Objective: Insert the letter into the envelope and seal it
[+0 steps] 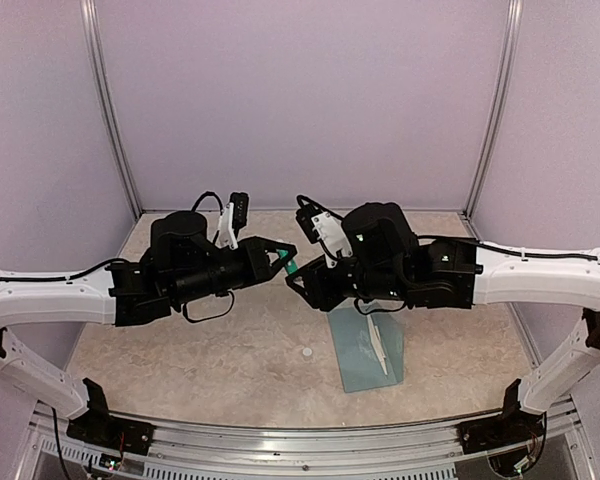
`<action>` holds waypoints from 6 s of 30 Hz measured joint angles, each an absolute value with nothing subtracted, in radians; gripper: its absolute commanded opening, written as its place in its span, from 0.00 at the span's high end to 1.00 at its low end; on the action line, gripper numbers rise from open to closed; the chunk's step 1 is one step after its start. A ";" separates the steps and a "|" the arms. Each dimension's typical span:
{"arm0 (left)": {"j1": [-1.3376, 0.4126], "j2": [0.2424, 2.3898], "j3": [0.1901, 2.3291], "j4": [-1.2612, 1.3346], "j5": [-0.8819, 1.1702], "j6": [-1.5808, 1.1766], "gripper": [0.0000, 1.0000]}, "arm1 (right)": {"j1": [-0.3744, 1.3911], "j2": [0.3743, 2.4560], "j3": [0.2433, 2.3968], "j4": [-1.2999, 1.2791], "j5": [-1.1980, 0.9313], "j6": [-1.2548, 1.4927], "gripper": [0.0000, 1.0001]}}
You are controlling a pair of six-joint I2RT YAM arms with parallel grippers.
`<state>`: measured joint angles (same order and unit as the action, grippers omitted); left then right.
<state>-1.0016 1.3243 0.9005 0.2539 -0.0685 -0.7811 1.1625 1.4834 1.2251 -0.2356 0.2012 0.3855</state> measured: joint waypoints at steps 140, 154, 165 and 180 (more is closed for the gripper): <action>-1.069 1.195 0.681 0.817 0.533 -0.541 0.93 | 1.071 1.324 0.904 0.424 -0.783 0.577 0.78; -1.147 1.187 0.670 0.828 0.204 -0.544 0.93 | 1.159 1.176 0.839 0.380 -0.311 0.496 0.27; -1.148 1.187 0.734 0.674 -0.031 -0.618 0.93 | 1.249 1.247 0.951 0.139 0.092 0.374 0.32; -1.148 1.197 0.791 0.546 -0.053 -0.639 0.93 | 1.281 1.303 1.037 0.026 0.230 0.249 0.52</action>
<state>-1.1477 1.1969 0.7910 0.5465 -0.0528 -0.6392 1.2808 1.3025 1.0367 0.0257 0.2302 0.2493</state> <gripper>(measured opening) 0.161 0.508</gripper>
